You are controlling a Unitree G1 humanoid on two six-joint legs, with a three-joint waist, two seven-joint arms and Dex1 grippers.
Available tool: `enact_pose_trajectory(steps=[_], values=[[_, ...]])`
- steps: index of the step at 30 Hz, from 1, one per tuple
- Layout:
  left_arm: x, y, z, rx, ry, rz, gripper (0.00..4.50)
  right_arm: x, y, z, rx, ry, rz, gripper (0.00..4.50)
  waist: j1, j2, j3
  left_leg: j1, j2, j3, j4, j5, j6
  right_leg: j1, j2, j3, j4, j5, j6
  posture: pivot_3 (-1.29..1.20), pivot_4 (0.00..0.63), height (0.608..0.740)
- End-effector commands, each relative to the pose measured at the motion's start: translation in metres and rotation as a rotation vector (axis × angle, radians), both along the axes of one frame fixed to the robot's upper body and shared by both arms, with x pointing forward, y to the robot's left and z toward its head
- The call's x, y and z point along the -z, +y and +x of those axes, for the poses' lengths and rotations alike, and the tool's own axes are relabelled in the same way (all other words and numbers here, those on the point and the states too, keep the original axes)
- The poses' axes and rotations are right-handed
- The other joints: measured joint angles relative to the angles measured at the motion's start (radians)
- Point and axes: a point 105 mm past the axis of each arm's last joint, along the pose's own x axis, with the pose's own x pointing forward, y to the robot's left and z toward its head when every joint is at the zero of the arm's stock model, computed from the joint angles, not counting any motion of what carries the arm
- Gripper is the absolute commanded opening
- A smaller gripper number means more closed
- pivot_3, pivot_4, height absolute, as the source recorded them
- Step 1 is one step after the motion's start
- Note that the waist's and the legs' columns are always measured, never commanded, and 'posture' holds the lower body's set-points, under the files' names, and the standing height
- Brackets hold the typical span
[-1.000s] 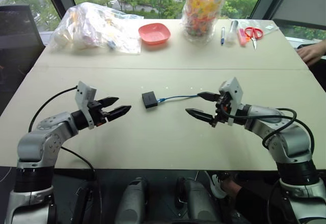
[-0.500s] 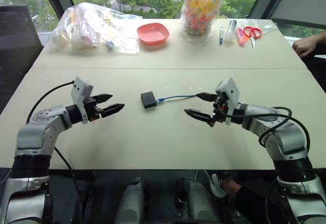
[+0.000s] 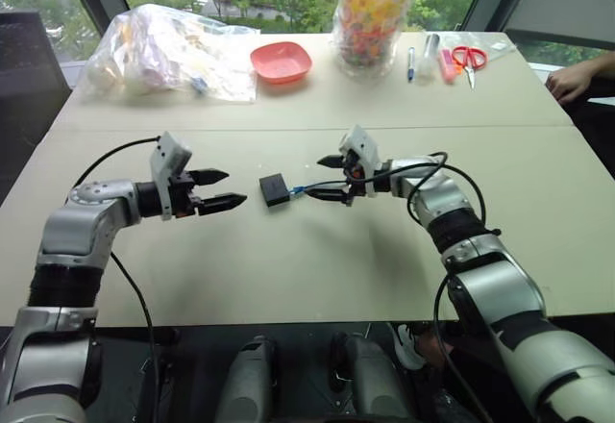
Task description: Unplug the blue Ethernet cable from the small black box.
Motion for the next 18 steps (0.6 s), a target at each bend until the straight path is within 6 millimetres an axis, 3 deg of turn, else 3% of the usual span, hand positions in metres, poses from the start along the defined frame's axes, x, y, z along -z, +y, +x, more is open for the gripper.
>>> enact_pose_trajectory(steps=[1, 4, 11, 17, 18], values=[[-0.014, 0.003, -0.011, -0.04, -0.055, -0.032, 4.28, 0.013, 0.011, -0.002, -0.08, -0.008, -0.125, 4.5, -0.005, 0.0, 0.0, 0.0, 0.0, 0.001, 0.0, 0.0, 0.0, -0.001, 0.0, 0.001, 0.0, 0.0, 0.0, 0.0, 0.15, 0.74], [-0.011, 0.006, -0.018, -0.076, -0.046, -0.037, 4.5, 0.015, 0.023, -0.002, -0.093, -0.032, -0.154, 3.64, -0.005, 0.0, 0.0, 0.005, 0.001, 0.006, 0.0, 0.0, 0.0, -0.001, 0.0, 0.006, 0.002, -0.002, 0.003, 0.0, 0.15, 0.74], [-0.006, 0.008, -0.022, -0.12, -0.037, -0.037, 4.5, 0.015, 0.056, -0.008, -0.19, -0.118, -0.228, 0.08, -0.007, 0.0, 0.0, 0.013, 0.005, 0.009, 0.0, 0.001, -0.002, 0.001, 0.003, 0.013, 0.005, 0.0, 0.0, 0.0, 0.15, 0.74], [-0.004, 0.014, -0.013, -0.137, -0.043, -0.022, 4.5, -0.004, 0.04, 0.01, -0.14, -0.351, -0.31, 0.03, -0.005, 0.0, 0.0, 0.013, 0.008, 0.012, 0.0, 0.001, -0.002, -0.001, 0.004, 0.016, 0.005, 0.0, -0.001, 0.0, 0.15, 0.74], [-0.005, 0.018, -0.005, -0.154, -0.048, -0.037, 4.5, -0.013, 0.032, 0.017, -0.117, -0.468, -0.35, 0.03, -0.001, 0.0, 0.0, 0.013, 0.008, 0.012, 0.0, 0.001, -0.002, -0.001, 0.004, 0.016, 0.005, 0.001, -0.001, 0.0, 0.15, 0.74]])
